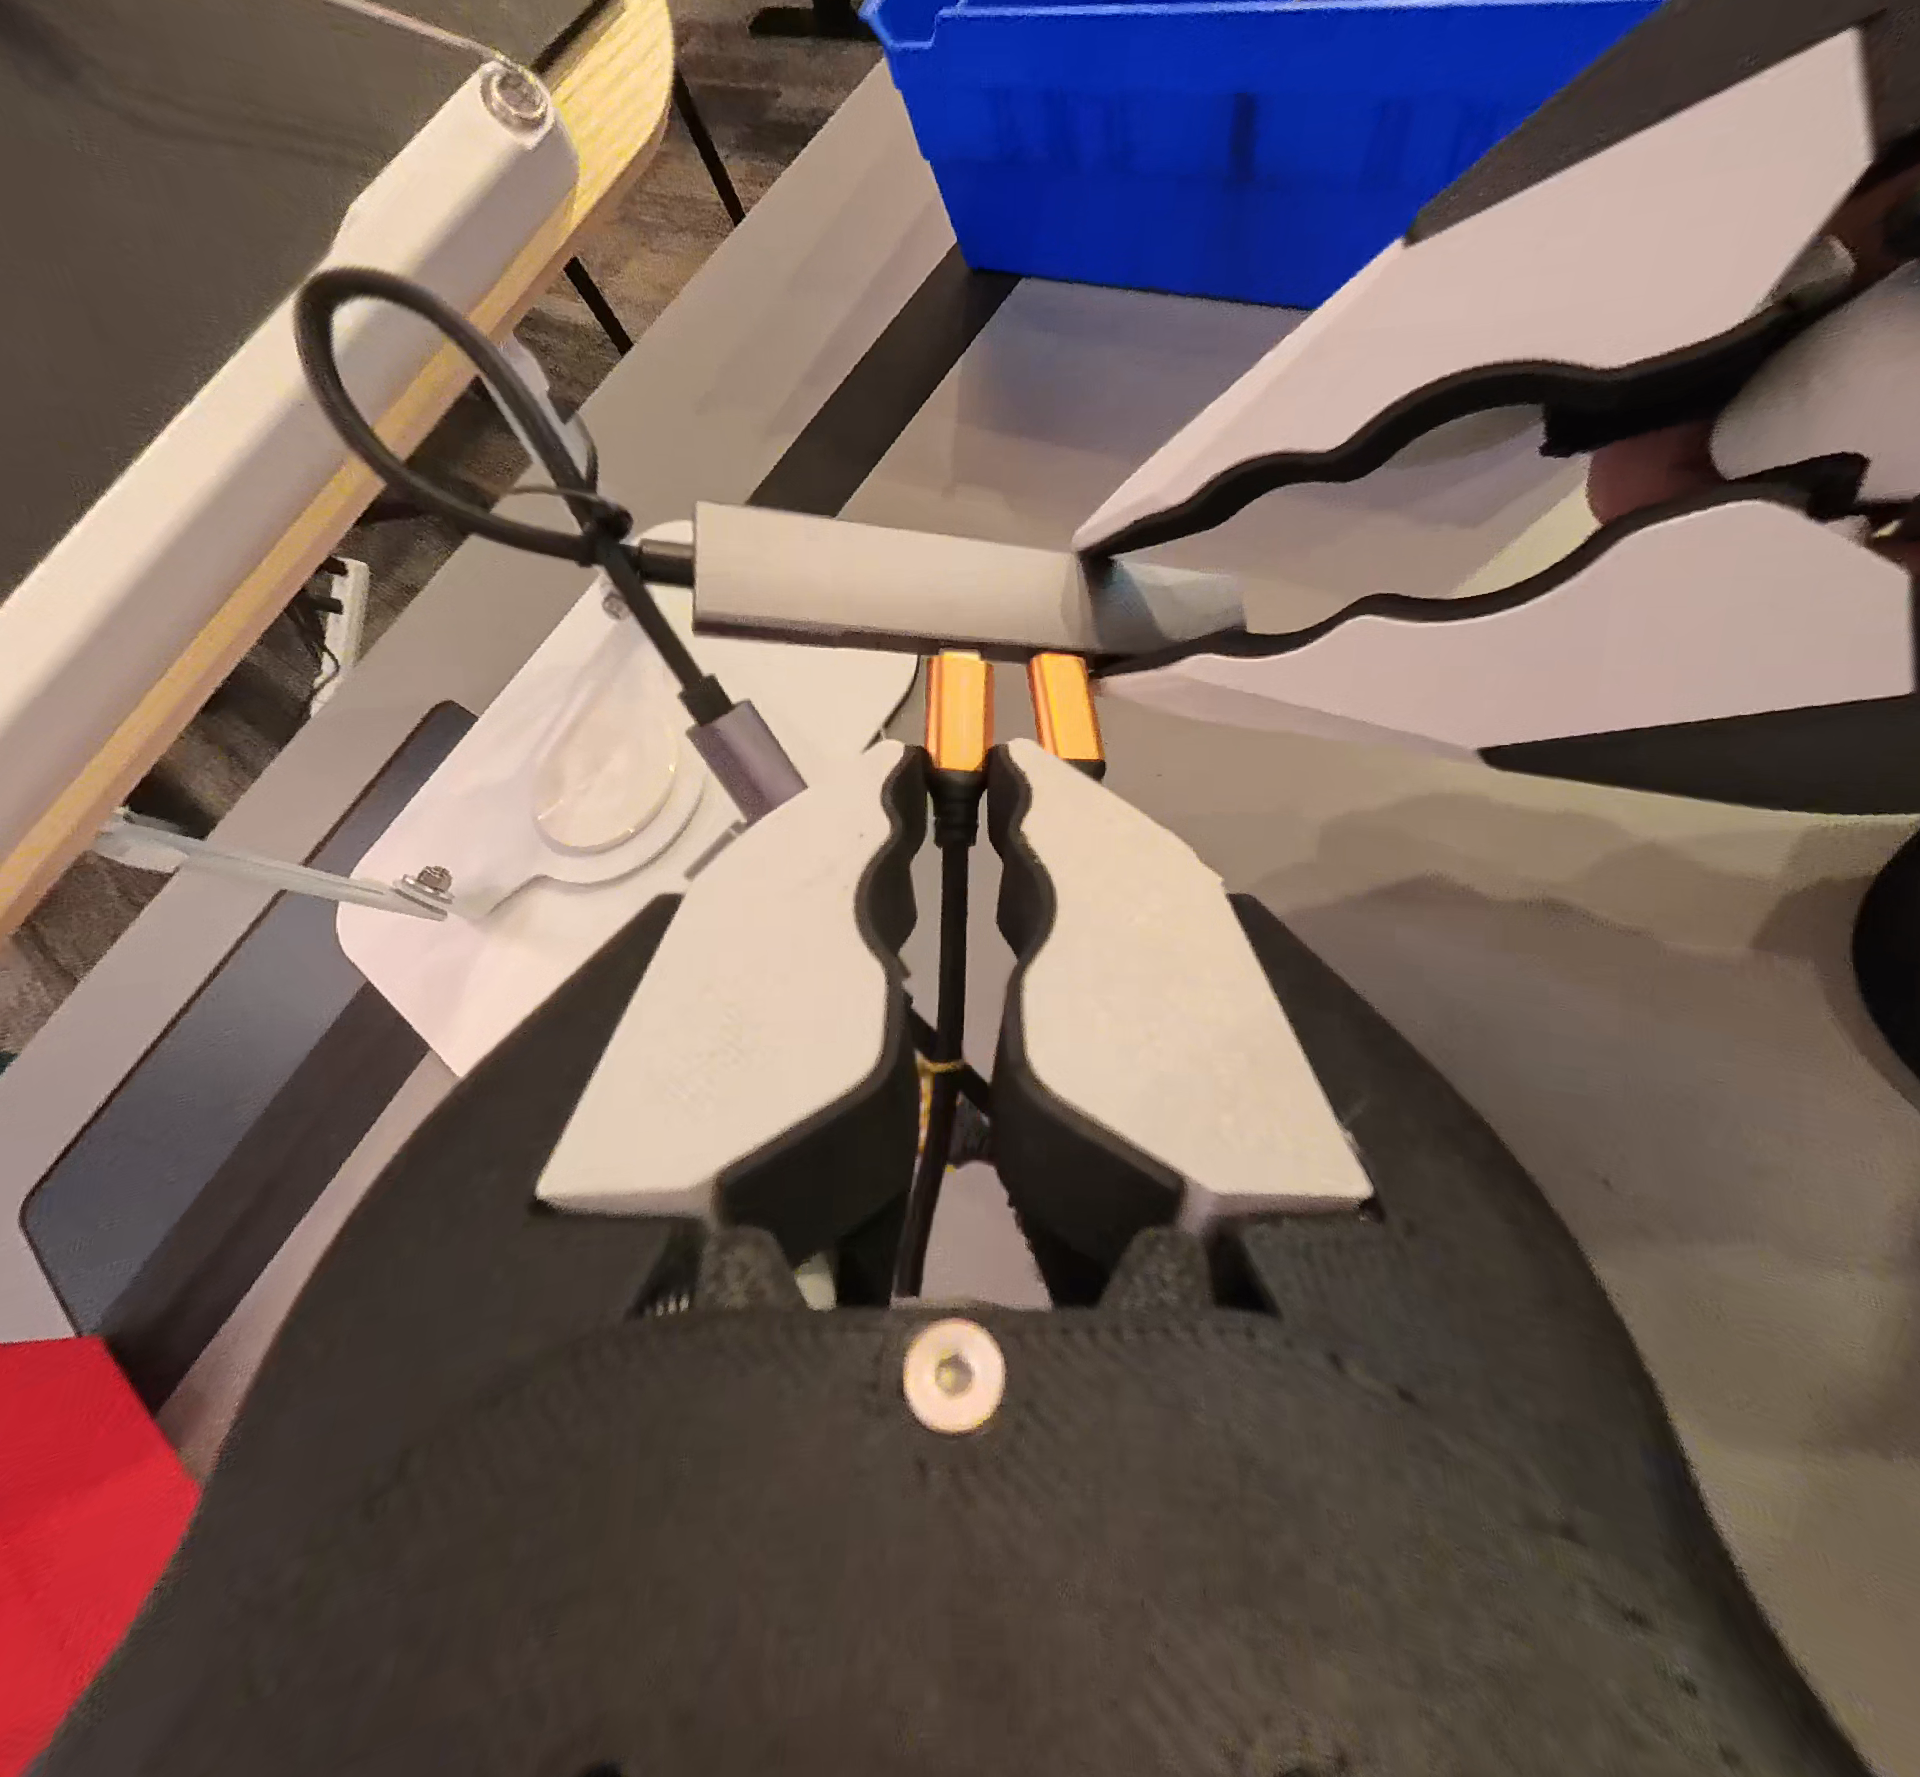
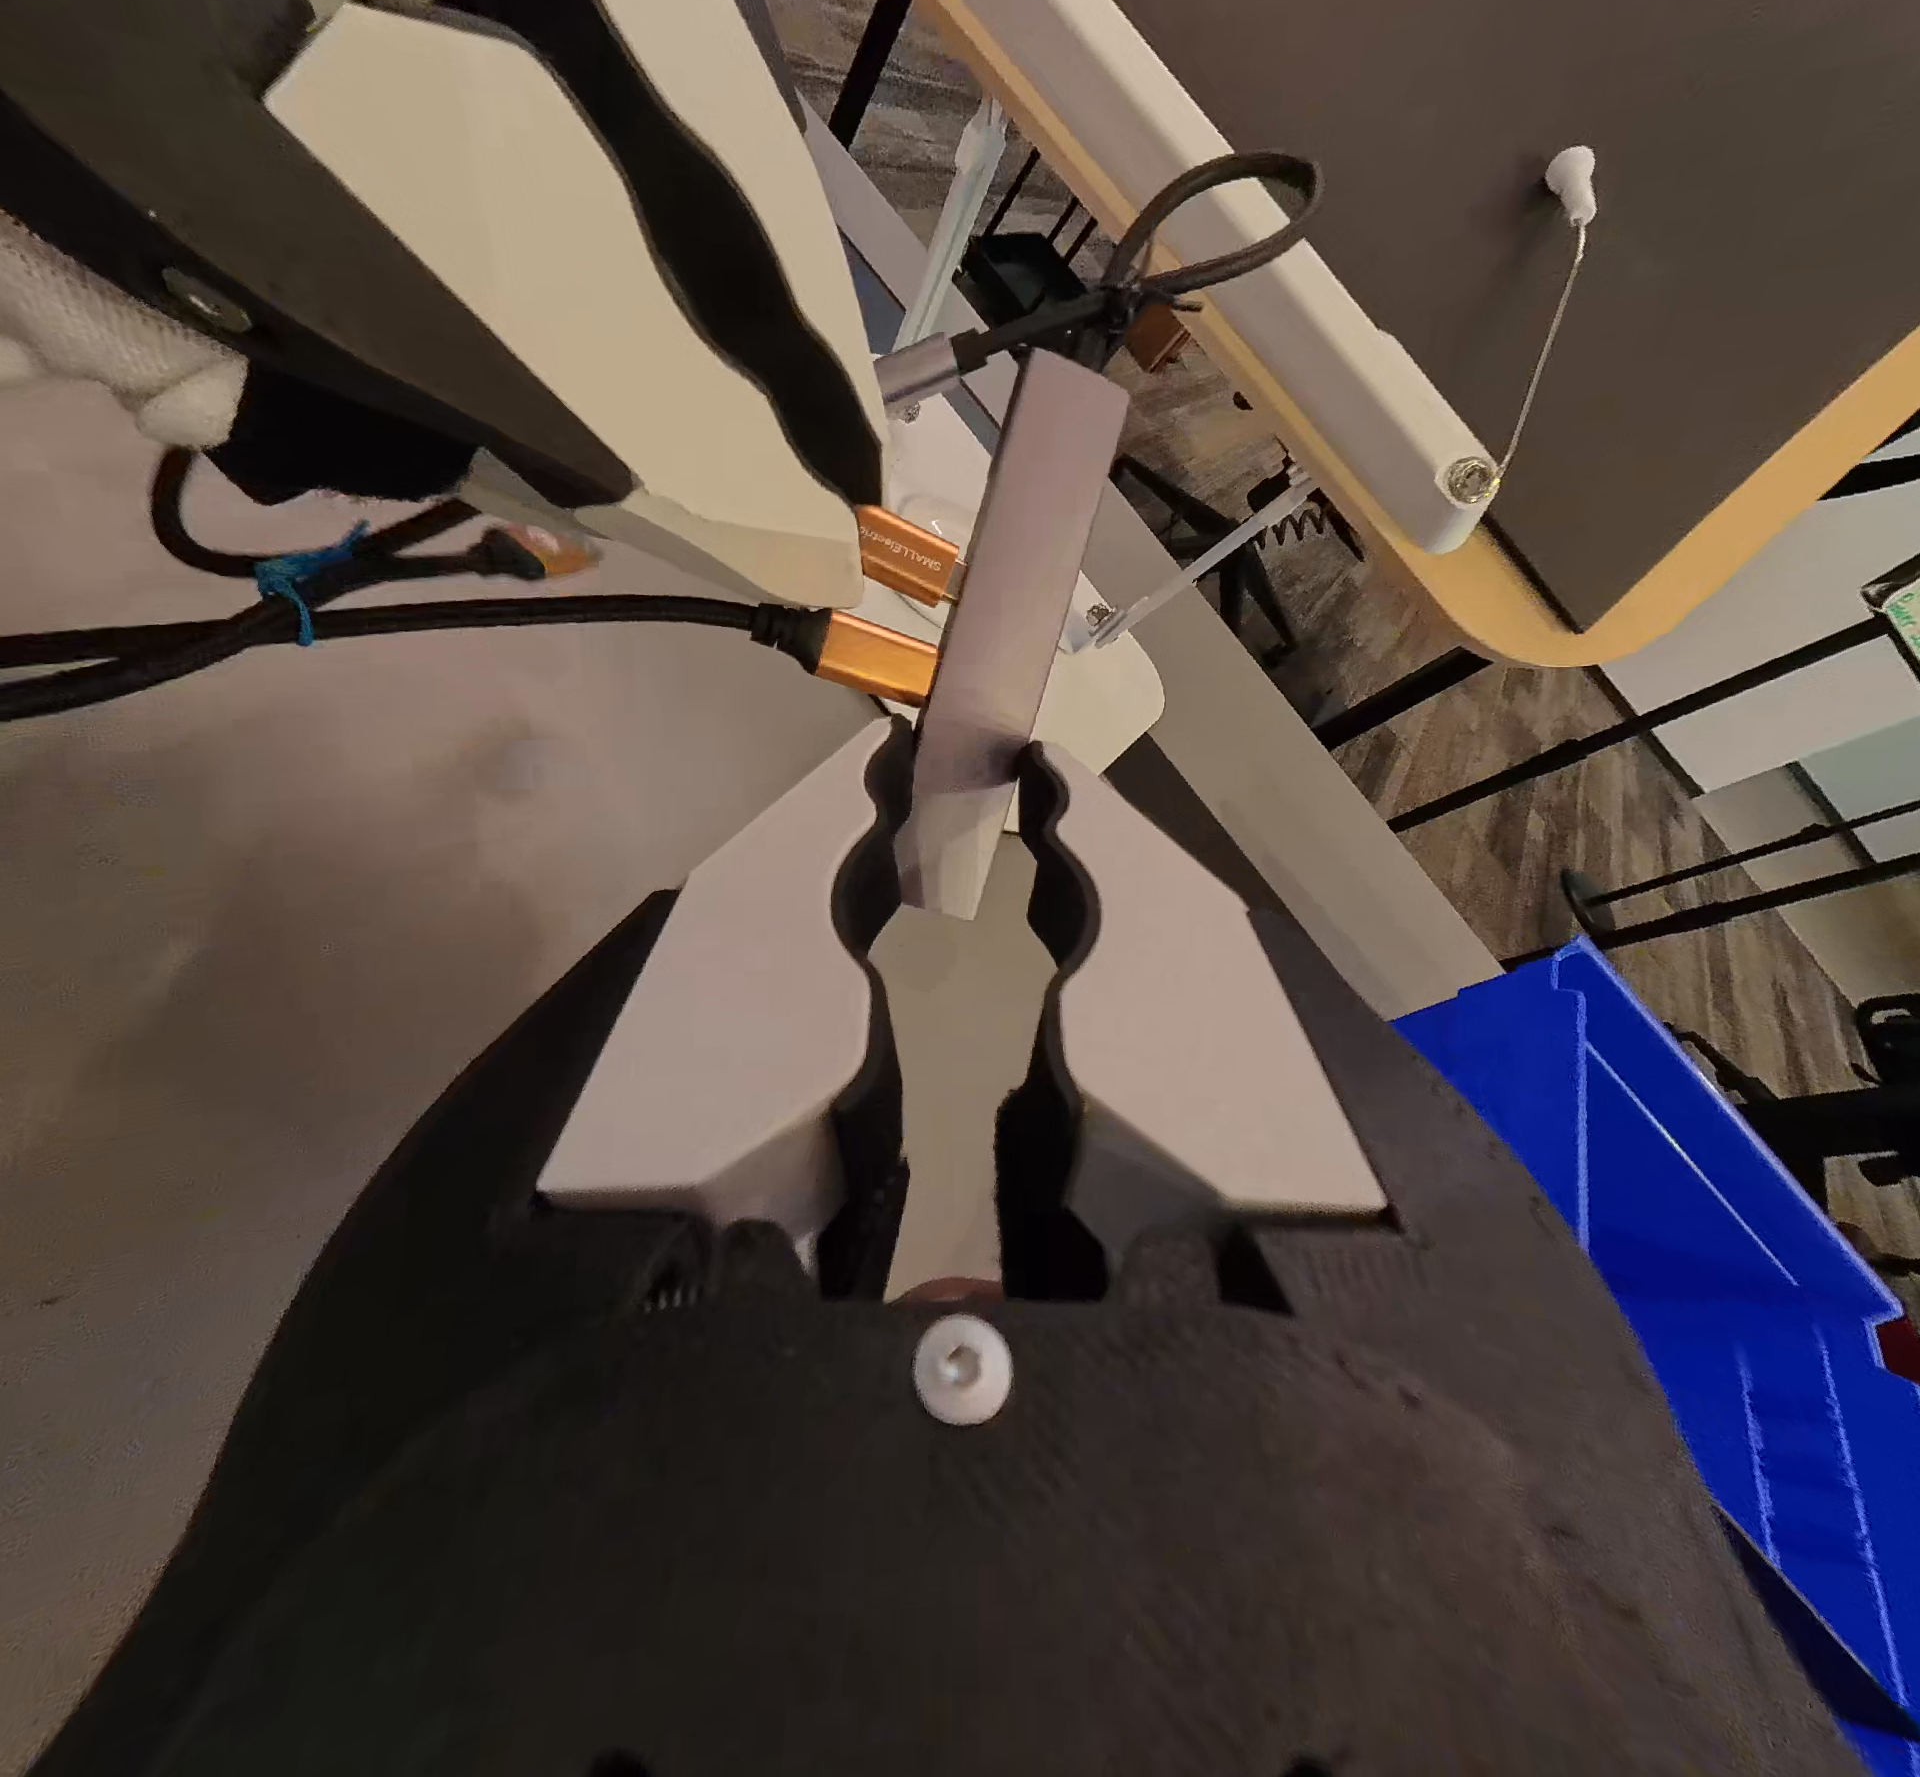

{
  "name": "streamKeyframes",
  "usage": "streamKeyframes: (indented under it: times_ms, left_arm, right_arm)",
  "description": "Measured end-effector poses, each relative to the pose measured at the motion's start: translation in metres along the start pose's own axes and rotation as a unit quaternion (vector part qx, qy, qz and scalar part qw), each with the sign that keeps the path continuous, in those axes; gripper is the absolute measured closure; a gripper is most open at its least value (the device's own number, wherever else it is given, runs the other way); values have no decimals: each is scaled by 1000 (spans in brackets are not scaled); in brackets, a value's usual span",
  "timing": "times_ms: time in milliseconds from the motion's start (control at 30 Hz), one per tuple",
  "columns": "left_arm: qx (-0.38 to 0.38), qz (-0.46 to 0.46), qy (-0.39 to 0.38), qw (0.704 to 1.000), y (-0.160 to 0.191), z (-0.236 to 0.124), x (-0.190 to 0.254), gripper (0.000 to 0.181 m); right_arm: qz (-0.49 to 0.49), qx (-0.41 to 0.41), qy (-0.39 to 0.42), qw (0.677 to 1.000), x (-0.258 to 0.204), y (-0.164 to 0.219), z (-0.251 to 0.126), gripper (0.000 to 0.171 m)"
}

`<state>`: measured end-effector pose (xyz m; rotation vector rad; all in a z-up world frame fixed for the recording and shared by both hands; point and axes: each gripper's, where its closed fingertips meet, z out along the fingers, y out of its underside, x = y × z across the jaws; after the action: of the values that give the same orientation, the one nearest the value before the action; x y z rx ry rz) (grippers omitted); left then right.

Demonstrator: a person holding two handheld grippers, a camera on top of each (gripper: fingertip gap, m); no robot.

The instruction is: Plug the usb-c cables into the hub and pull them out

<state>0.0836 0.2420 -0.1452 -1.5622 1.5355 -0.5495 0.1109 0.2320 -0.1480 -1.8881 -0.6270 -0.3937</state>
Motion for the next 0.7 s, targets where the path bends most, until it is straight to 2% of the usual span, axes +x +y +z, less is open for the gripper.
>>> streamKeyframes:
  times_ms: [567,700]
  left_arm:
    - [-21,73,-17,997,10,6,5,170]
    - [-28,68,5,997,17,9,8,170]
  right_arm:
    - [15,-1,-46,999,-14,13,7,154]
    - [80,-7,-102,992,-24,21,13,154]
